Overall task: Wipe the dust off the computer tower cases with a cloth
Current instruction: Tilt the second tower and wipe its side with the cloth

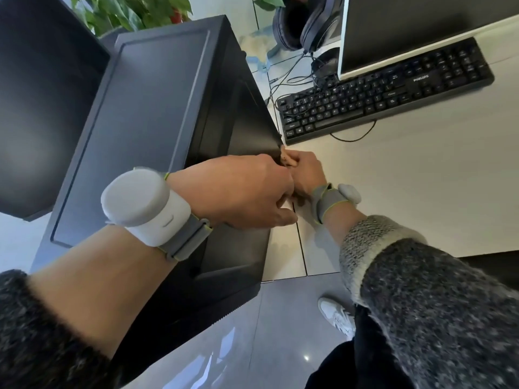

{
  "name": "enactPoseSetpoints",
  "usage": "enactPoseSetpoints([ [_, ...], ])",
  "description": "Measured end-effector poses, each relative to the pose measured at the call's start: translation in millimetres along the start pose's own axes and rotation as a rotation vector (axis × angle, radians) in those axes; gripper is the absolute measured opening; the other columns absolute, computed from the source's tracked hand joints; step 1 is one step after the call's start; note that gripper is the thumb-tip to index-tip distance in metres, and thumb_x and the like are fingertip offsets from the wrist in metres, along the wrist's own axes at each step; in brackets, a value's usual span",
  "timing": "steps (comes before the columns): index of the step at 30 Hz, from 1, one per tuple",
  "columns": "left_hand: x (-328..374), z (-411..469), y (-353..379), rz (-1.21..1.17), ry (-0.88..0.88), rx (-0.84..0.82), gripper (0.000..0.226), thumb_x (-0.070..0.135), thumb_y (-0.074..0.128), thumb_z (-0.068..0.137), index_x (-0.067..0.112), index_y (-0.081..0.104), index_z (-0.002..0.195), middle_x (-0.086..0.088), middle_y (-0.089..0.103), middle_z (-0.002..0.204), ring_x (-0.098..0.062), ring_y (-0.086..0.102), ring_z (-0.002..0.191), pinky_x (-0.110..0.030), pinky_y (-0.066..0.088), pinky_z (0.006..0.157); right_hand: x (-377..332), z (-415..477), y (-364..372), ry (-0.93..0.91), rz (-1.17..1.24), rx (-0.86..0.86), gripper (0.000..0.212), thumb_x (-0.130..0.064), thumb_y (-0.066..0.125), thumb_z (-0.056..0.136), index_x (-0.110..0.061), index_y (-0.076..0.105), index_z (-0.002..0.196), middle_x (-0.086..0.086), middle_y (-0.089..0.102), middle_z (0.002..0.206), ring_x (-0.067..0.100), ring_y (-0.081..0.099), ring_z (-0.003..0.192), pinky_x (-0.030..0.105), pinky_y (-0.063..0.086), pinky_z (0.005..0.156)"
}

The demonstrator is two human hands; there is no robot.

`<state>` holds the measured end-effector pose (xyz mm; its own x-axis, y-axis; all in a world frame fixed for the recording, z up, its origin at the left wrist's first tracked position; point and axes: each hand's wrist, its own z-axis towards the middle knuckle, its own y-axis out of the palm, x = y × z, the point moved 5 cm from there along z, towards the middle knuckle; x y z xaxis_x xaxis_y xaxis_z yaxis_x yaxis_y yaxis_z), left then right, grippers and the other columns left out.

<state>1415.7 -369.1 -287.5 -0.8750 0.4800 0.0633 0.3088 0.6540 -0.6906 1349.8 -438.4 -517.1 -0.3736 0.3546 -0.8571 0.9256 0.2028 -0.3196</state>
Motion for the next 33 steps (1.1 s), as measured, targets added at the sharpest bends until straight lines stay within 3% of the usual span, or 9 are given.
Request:
enactPoseSetpoints([
  [5, -2.2, -1.6, -2.9, -0.038, 0.001, 0.008, 0.032, 0.055, 0.057, 0.099, 0.027, 0.060, 0.084, 0.008, 0.062, 0.078, -0.010, 0.058, 0.068, -0.027, 0.038, 0.057, 15.8, -51.7, 16.0, -0.028, -0.174, -0.118, 0.012, -0.015, 0.066, 0.091, -0.015, 0.077, 0.094, 0.014, 0.073, 0.089, 0.036, 0.068, 0.087, 0.030, 0.036, 0.066],
  [7, -4.5, -2.7, -2.5, -0.038, -0.014, 0.007, 0.032, 0.056, 0.057, 0.099, 0.027, 0.060, 0.085, 0.007, 0.063, 0.078, -0.011, 0.058, 0.069, -0.028, 0.039, 0.058, 13.2, -56.5, 9.7, -0.049, -0.146, -0.207, 0.016, -0.010, 0.065, 0.092, -0.015, 0.080, 0.093, 0.009, 0.069, 0.083, 0.032, 0.066, 0.082, 0.030, 0.039, 0.066],
  [11, -2.4, -2.0, -2.2, -0.018, -0.017, 0.008, 0.031, 0.054, 0.057, 0.099, 0.027, 0.059, 0.084, 0.008, 0.063, 0.078, -0.008, 0.057, 0.070, -0.027, 0.040, 0.059, 7.0, -37.5, 3.2, 0.009, -0.038, -0.057, 0.020, -0.011, 0.061, 0.091, -0.018, 0.080, 0.090, 0.010, 0.076, 0.085, 0.026, 0.065, 0.081, 0.027, 0.041, 0.068],
  [14, -1.9, -0.1, 0.0, -0.018, -0.020, -0.010, 0.032, 0.055, 0.056, 0.100, 0.027, 0.059, 0.085, 0.009, 0.062, 0.080, -0.010, 0.057, 0.072, -0.028, 0.040, 0.060, 14.0, -53.3, 24.7, 0.028, -0.136, -0.059, 0.015, -0.013, 0.064, 0.089, -0.016, 0.062, 0.075, -0.001, 0.058, 0.065, 0.028, 0.058, 0.071, 0.027, 0.032, 0.060],
  [17, -4.2, 0.2, 0.3, -0.041, -0.036, -0.027, 0.033, 0.057, 0.056, 0.099, 0.027, 0.059, 0.086, 0.007, 0.063, 0.081, -0.013, 0.059, 0.073, -0.029, 0.038, 0.060, 20.1, -94.9, 28.5, 0.011, -0.161, -0.116, 0.027, -0.019, 0.058, 0.099, -0.018, 0.055, 0.072, 0.001, 0.058, 0.069, 0.026, 0.058, 0.066, 0.031, 0.037, 0.060],
  [21, -4.1, -0.7, 0.1, -0.033, -0.049, -0.035, 0.034, 0.058, 0.056, 0.099, 0.027, 0.062, 0.089, 0.006, 0.065, 0.083, -0.014, 0.059, 0.073, -0.030, 0.041, 0.061, 23.3, -102.6, 15.9, -0.010, -0.106, -0.217, 0.034, -0.008, 0.058, 0.097, -0.027, 0.067, 0.071, -0.001, 0.063, 0.065, 0.016, 0.058, 0.047, 0.023, 0.036, 0.037],
  [24, -4.6, 0.2, 0.2, -0.029, -0.050, -0.013, 0.032, 0.056, 0.056, 0.100, 0.027, 0.061, 0.087, 0.007, 0.062, 0.082, -0.012, 0.058, 0.072, -0.029, 0.039, 0.060, 19.7, -77.7, 20.9, 0.019, -0.077, -0.118, 0.020, -0.005, 0.063, 0.090, -0.013, 0.079, 0.099, -0.002, 0.065, 0.079, 0.017, 0.059, 0.075, 0.023, 0.036, 0.052],
  [30, -5.7, -0.4, -0.3, -0.052, -0.051, -0.002, 0.032, 0.056, 0.058, 0.100, 0.026, 0.066, 0.092, 0.008, 0.064, 0.083, -0.011, 0.060, 0.073, -0.027, 0.040, 0.059, 38.9, -121.7, 45.1, -0.037, -0.179, -0.177, 0.019, -0.020, 0.055, 0.100, -0.013, 0.073, 0.101, 0.010, 0.071, 0.096, 0.036, 0.068, 0.083, 0.044, 0.057, 0.071],
  [33, -5.1, 0.4, -0.4, -0.055, -0.047, -0.001, 0.032, 0.055, 0.057, 0.101, 0.025, 0.066, 0.094, 0.008, 0.063, 0.083, -0.010, 0.058, 0.072, -0.025, 0.037, 0.059, 46.3, -130.8, 44.1, -0.113, -0.241, -0.272, 0.023, -0.023, 0.057, 0.102, -0.016, 0.078, 0.103, 0.004, 0.074, 0.105, 0.030, 0.071, 0.094, 0.037, 0.056, 0.083],
])
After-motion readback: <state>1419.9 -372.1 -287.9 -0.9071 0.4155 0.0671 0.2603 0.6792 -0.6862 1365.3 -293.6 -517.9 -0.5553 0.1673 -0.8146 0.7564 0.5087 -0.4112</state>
